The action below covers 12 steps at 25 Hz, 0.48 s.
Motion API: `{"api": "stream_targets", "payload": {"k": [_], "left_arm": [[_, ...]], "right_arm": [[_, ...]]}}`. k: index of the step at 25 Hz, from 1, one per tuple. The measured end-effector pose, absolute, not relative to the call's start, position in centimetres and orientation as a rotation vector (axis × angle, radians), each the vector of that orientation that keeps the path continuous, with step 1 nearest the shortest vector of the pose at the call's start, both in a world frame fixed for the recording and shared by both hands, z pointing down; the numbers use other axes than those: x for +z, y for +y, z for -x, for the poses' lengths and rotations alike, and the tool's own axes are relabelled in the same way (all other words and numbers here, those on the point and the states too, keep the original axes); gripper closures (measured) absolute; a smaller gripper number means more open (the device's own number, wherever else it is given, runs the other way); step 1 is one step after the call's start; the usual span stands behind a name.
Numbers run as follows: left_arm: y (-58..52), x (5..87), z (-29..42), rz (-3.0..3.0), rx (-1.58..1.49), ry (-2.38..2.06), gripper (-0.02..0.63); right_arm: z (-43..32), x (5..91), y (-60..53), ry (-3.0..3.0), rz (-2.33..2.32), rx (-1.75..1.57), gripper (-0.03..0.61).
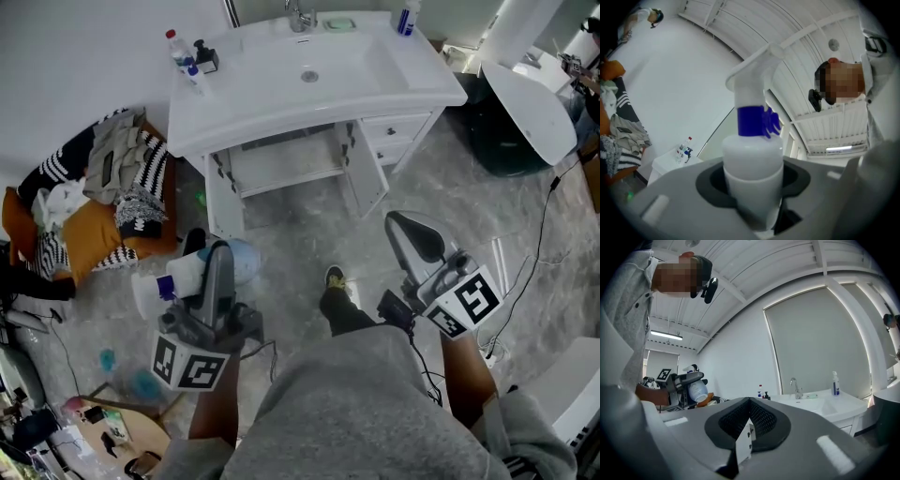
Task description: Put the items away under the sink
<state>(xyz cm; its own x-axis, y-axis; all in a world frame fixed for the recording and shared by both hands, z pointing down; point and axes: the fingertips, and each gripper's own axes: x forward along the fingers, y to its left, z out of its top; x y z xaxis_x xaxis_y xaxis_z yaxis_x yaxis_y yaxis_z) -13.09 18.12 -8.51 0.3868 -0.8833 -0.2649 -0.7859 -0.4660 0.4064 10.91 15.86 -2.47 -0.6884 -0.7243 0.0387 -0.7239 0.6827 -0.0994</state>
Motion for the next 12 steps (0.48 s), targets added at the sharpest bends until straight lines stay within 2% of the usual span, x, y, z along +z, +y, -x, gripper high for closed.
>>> {"api": "stream_targets", "payload": {"k": [12], "left_arm": [[10.9,-8.3,11.7,-2.409,-0.638,-1.502,0.401]], "right_arm": [[-11.8,-1.7,8.5,2.913,1.203,-0.221,0.58]]}}
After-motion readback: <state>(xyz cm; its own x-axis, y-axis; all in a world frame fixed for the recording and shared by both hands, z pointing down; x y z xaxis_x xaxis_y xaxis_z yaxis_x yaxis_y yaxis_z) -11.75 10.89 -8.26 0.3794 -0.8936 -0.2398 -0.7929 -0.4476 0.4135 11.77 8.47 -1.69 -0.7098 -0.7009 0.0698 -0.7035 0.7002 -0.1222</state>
